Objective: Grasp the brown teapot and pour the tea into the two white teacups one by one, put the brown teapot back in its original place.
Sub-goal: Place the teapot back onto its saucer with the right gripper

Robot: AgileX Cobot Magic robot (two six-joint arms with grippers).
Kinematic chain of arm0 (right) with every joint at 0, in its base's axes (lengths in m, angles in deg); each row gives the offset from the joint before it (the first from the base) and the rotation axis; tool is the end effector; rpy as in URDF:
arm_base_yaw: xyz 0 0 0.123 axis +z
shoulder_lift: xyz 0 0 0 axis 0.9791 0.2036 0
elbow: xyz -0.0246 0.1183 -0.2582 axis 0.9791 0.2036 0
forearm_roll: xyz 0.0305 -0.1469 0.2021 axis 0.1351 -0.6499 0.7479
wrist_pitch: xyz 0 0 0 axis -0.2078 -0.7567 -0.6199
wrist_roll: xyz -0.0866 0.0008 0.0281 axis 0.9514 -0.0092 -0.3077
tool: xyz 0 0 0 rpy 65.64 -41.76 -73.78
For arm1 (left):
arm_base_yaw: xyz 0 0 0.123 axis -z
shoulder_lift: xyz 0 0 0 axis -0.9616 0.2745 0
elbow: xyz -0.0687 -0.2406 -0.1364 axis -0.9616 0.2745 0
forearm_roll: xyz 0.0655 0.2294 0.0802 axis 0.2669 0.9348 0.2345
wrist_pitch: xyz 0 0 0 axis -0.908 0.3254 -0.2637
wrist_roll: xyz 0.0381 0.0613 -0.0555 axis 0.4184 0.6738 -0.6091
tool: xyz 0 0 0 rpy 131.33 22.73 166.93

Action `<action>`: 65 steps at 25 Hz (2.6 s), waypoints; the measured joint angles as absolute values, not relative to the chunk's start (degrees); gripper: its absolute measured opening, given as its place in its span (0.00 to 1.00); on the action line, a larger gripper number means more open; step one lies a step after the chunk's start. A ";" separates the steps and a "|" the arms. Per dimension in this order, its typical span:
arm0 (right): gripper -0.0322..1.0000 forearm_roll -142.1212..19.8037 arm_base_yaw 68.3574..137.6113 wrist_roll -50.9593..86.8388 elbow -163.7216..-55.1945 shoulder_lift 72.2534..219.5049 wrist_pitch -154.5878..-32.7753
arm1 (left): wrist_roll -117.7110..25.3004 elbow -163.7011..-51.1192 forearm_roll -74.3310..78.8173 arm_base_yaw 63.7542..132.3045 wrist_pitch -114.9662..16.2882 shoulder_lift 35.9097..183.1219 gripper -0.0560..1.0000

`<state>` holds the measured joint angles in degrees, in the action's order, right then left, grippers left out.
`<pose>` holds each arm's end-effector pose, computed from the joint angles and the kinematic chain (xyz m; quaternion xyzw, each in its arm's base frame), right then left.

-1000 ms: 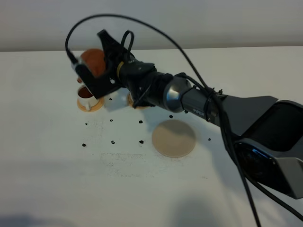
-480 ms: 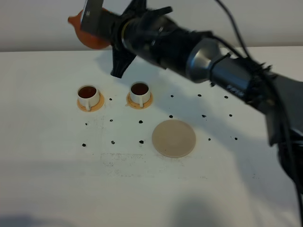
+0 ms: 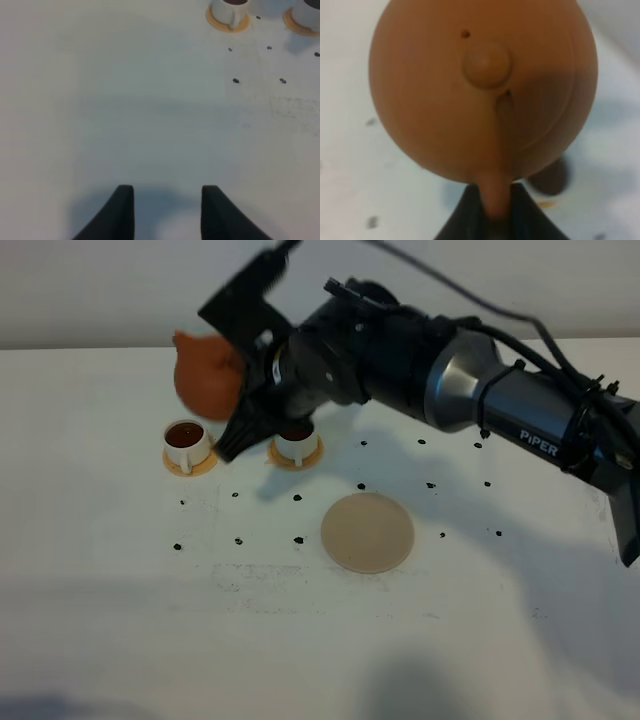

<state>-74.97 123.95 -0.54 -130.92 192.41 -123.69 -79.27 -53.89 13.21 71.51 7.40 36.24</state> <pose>0.3384 0.3382 0.2421 -0.4247 0.8446 0.0730 0.3177 0.0000 -0.0035 0.2650 -0.0114 0.8632 -0.0065 0.5047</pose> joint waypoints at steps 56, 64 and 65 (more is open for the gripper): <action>0.14 -63.75 117.04 -6.84 -97.20 180.69 -116.86 | -79.32 -53.89 13.21 71.51 7.40 36.24 0.35; 0.14 -62.38 114.76 -6.84 -92.51 180.69 -113.68 | -79.32 -53.89 13.21 71.51 7.40 36.24 0.35; 0.14 -62.24 114.70 -6.84 -92.36 180.69 -113.43 | -79.32 -53.89 13.21 71.51 7.40 36.24 0.35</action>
